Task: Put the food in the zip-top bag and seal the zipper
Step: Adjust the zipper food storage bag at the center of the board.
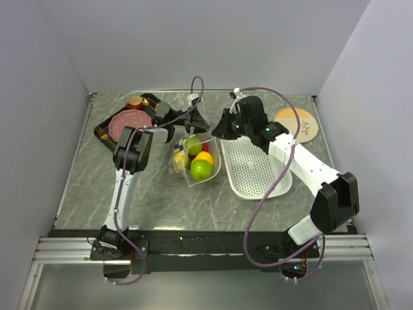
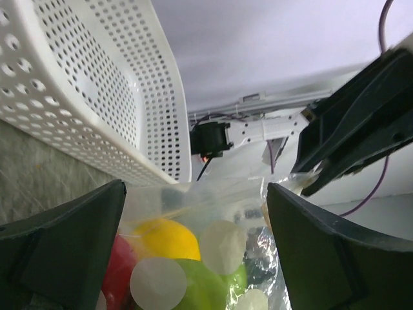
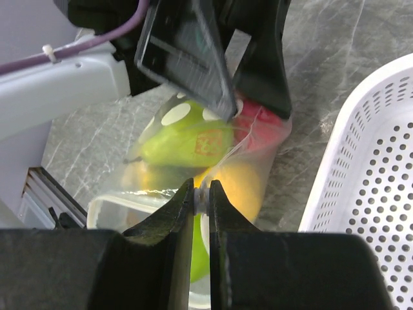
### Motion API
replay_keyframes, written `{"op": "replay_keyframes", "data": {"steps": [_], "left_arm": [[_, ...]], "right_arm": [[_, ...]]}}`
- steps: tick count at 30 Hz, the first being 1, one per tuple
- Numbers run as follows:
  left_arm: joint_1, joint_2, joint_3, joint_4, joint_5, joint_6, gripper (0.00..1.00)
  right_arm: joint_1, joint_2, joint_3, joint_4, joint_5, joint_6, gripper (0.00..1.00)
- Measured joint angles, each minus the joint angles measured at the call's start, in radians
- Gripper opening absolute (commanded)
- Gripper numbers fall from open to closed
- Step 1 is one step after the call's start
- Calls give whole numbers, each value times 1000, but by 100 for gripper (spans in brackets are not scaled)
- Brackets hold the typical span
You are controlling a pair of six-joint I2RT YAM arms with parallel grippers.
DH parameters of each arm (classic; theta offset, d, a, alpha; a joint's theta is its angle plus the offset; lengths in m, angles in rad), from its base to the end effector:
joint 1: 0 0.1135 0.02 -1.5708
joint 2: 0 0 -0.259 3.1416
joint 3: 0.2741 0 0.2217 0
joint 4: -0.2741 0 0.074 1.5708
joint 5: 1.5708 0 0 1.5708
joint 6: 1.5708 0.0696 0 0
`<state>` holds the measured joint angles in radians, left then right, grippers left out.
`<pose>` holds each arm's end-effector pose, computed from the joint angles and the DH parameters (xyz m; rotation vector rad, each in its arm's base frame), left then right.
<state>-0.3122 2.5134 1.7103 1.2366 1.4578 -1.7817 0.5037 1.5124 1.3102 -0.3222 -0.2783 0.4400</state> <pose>0.4500 -0.2179 0.1882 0.4612 2.1132 -2.2679 0.2955 0.1847 0.3174 -0.2459 2.1775 0.8452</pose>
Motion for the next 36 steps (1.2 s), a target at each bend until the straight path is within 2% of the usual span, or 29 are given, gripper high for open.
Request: {"op": "replay_keyframes", "data": {"steps": [3, 6, 12, 17, 21, 23, 25, 27, 28, 30, 32, 36], "left_arm": [[-8, -53, -90, 16, 10, 59, 95], [-11, -94, -116, 29, 11, 79, 94], [-13, -131, -132, 57, 8, 2, 91], [-14, -191, -321, 61, -18, -13, 88], [-24, -274, -500, 58, -56, 55, 88], [-26, -335, -576, 53, -72, 151, 87], [-27, -422, -627, -45, -99, 320, 91], [-30, -529, -631, -285, -157, 592, 92], [-38, -586, -604, -479, -221, 747, 92], [-55, -657, -526, -756, -316, 1008, 91], [-66, -684, -491, -855, -351, 1121, 91], [-75, -668, -489, -957, -395, 1226, 92]], "right_arm": [[0, 0, 0, 0, -1, 1, 6], [0, 0, 0, 0, -1, 4, 6], [-4, 0, 1, -5, 5, 11, 6], [-12, 24, 35, -26, 16, 11, 6], [-14, 39, 38, -47, 23, 11, 7], [-16, 43, 42, -57, 22, 8, 7], [-20, 45, 50, -60, 21, 5, 7], [-24, 45, 55, -53, 14, -2, 7], [-25, 45, 59, -49, 10, -5, 7], [-29, 45, 59, -30, -4, -11, 7], [-31, 45, 59, -18, -19, -12, 7], [-31, 45, 58, -4, -36, -12, 8]]}}
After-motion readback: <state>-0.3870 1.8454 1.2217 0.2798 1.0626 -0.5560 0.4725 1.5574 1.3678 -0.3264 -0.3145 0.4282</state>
